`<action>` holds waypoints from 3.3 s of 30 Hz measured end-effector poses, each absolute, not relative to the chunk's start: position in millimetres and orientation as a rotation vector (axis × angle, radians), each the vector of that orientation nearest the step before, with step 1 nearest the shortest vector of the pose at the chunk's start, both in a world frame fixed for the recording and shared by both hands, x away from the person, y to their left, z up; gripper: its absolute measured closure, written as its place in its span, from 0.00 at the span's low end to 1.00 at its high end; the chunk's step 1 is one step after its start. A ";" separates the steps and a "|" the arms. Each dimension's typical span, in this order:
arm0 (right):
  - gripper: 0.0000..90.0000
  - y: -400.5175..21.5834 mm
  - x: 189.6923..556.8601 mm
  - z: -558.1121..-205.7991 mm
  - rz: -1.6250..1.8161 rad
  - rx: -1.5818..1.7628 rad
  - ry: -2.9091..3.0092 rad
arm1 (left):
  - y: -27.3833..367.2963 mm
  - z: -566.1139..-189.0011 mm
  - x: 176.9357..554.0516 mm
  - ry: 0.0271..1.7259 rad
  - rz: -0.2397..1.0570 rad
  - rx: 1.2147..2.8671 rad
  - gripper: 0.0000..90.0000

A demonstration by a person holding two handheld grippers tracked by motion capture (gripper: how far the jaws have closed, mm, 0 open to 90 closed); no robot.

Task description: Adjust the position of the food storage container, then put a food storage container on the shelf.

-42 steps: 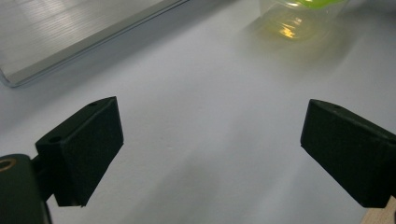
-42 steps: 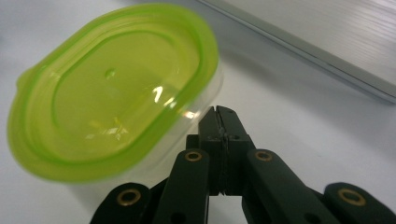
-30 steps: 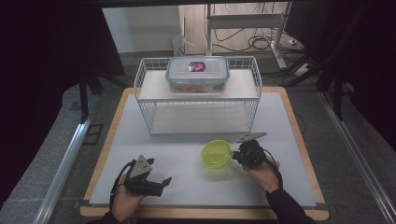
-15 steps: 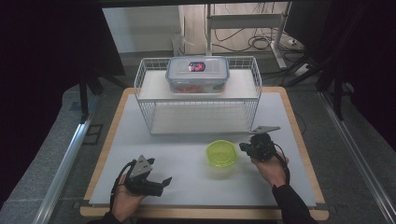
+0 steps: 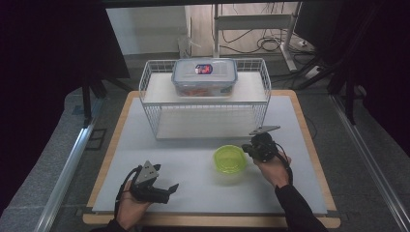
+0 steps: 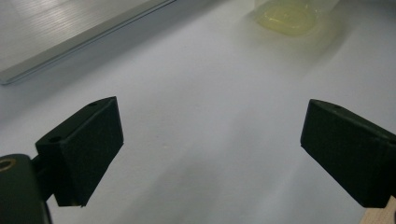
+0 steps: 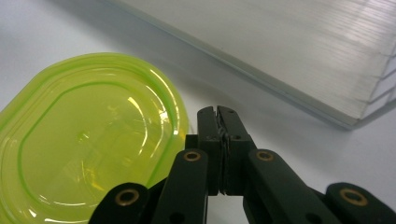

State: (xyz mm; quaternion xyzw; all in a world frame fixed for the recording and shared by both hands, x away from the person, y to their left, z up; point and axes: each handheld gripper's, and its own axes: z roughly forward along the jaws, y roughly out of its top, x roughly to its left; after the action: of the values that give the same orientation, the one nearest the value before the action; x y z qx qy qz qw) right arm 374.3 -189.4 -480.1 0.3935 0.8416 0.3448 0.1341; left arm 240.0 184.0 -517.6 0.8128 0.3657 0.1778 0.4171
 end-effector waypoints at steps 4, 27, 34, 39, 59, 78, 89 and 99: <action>0.99 -187.2 373.3 -480.9 0.988 1.141 2.445 | 183.8 -517.7 240.0 0.916 0.446 2.041 0.06; 0.99 -161.5 352.3 -484.0 1.037 1.102 2.535 | 183.7 -516.8 239.3 0.914 0.449 2.037 0.06; 0.95 -158.8 347.3 -484.8 1.038 1.071 2.549 | 184.4 -516.4 238.5 0.916 0.445 2.038 0.06; 0.87 -177.4 343.6 -484.3 1.057 1.093 2.515 | 186.9 -516.6 238.2 0.928 0.440 2.040 0.06; 0.33 -218.3 311.1 -488.5 1.136 1.056 2.469 | 191.3 -520.4 233.4 0.961 0.442 2.089 0.06; 0.50 -219.8 308.2 -477.6 1.216 1.144 2.466 | 189.3 -520.7 233.6 0.949 0.452 2.095 0.06; 0.62 -206.7 316.5 -473.6 1.397 1.249 2.513 | 187.0 -521.7 234.0 0.942 0.451 2.105 0.06; 0.60 -184.9 329.7 -486.6 1.438 1.409 2.592 | 185.8 -522.4 234.0 0.934 0.450 2.110 0.06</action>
State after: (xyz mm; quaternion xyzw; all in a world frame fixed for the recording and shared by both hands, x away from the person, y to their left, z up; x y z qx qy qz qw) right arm 329.7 -184.9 -486.6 0.4284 0.7878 0.4369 -0.0702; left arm 234.0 185.8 -522.4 0.8282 0.3666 0.1767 0.3853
